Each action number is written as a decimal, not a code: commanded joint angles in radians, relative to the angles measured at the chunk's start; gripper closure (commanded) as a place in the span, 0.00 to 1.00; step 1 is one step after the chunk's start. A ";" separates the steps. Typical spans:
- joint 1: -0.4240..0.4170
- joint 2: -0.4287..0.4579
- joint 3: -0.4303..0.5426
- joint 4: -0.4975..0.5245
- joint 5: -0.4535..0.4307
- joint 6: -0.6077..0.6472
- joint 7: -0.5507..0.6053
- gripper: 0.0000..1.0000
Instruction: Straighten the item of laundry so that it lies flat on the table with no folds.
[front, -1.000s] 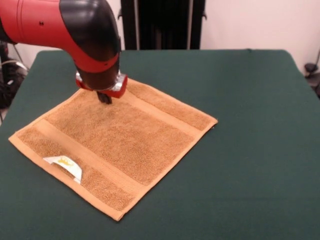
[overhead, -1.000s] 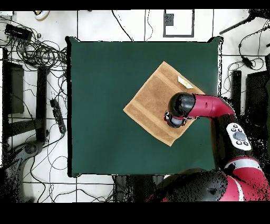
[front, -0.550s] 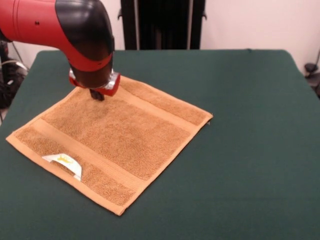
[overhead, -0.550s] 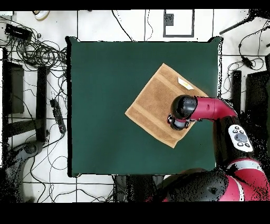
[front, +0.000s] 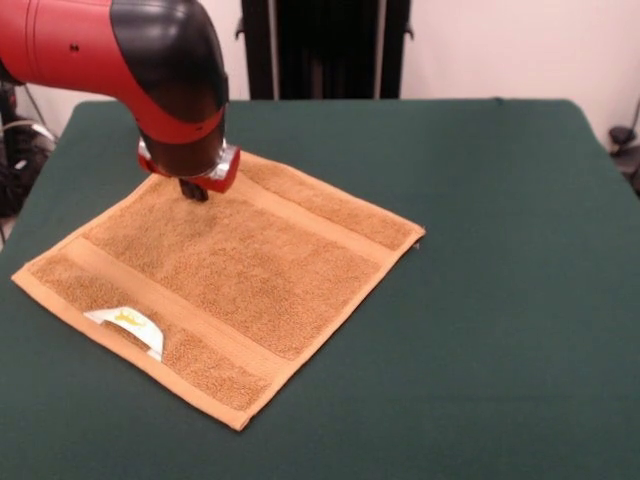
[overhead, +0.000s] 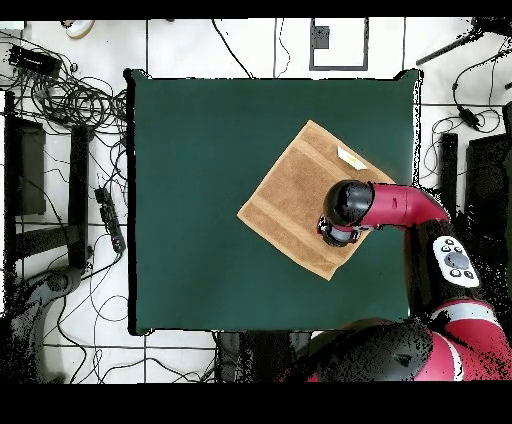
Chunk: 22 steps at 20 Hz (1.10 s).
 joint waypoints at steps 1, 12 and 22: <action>-0.004 0.171 -0.043 0.071 -0.096 -0.122 -0.009 1.00; 0.009 0.165 -0.055 0.054 -0.162 -0.134 -0.071 1.00; 0.119 -0.059 0.017 -0.118 -0.032 0.159 -0.114 1.00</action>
